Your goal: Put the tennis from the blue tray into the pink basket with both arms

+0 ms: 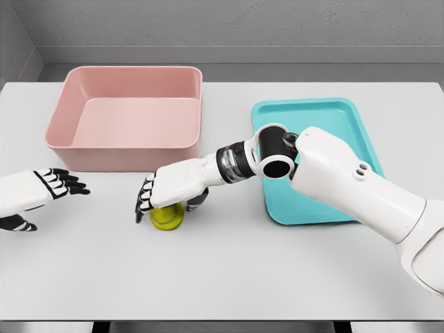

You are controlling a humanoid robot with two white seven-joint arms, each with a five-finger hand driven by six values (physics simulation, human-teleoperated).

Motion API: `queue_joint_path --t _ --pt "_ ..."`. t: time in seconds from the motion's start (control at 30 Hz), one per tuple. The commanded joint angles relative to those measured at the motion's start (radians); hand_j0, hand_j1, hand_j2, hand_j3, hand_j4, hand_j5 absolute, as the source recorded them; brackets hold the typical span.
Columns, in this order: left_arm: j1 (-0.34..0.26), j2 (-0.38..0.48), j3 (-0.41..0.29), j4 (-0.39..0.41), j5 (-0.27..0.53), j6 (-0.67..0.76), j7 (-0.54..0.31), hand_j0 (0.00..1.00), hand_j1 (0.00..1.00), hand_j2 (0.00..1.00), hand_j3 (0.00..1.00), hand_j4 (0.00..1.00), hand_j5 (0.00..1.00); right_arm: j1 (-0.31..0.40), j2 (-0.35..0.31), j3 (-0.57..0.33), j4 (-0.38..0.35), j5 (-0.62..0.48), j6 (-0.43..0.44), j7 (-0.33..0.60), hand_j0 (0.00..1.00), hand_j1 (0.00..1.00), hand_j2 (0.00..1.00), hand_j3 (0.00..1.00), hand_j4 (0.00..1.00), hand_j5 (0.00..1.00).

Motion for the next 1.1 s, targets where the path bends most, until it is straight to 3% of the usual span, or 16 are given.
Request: queue_joint_path --t 0.0,0.33,0.43,0.67,0.8,0.83,0.9,1.07 --pt "0.000 0.002 0.000 -0.001 0.006 0.001 0.000 1.00 1.00 1.00 1.00 1.00 1.00 0.000 0.000 -0.002 0.001 -0.006 0.003 0.000 0.99 0.99 0.99 0.99 0.99 0.99" --pt "-0.023 -0.072 0.000 -0.013 -0.006 0.001 -0.001 1.00 1.00 1.00 1.00 1.00 1.00 0.000 -0.037 -0.003 -0.002 -0.009 0.003 0.000 0.99 0.99 0.99 0.99 0.99 0.99" --pt "-0.023 -0.072 0.000 -0.010 -0.006 0.001 0.000 1.00 1.00 1.00 1.00 1.00 1.00 0.003 -0.092 -0.013 -0.096 -0.010 0.003 0.000 0.99 0.99 0.99 0.99 0.99 0.99" --pt "-0.032 -0.153 -0.002 -0.012 -0.074 0.001 -0.001 1.00 1.00 1.00 1.00 1.00 1.00 0.003 -0.137 -0.016 -0.186 -0.010 0.003 0.000 0.99 0.99 0.99 0.99 0.99 0.99" --pt "-0.043 -0.161 -0.008 -0.012 -0.088 0.001 -0.001 1.00 1.00 1.00 1.00 1.00 1.00 0.015 -0.233 -0.106 -0.295 -0.015 0.003 0.000 0.99 0.99 0.99 0.99 0.99 0.99" --pt "-0.087 -0.161 -0.060 -0.010 -0.088 0.001 -0.001 1.00 1.00 1.00 1.00 1.00 1.00 0.017 -0.249 -0.126 -0.313 -0.015 0.003 0.000 0.99 0.99 0.99 0.99 0.99 0.99" --pt "-0.158 -0.176 -0.135 -0.002 -0.088 0.001 -0.001 1.00 1.00 1.00 1.00 1.00 1.00 0.017 -0.273 -0.155 -0.335 -0.018 0.003 0.000 0.99 0.99 0.99 0.99 0.99 0.99" --pt "-0.172 -0.184 -0.147 -0.002 -0.088 0.001 -0.001 1.00 1.00 1.00 1.00 1.00 1.00 0.104 -0.425 -0.307 -0.356 -0.023 0.003 0.000 0.99 0.99 0.99 0.99 0.99 0.99"
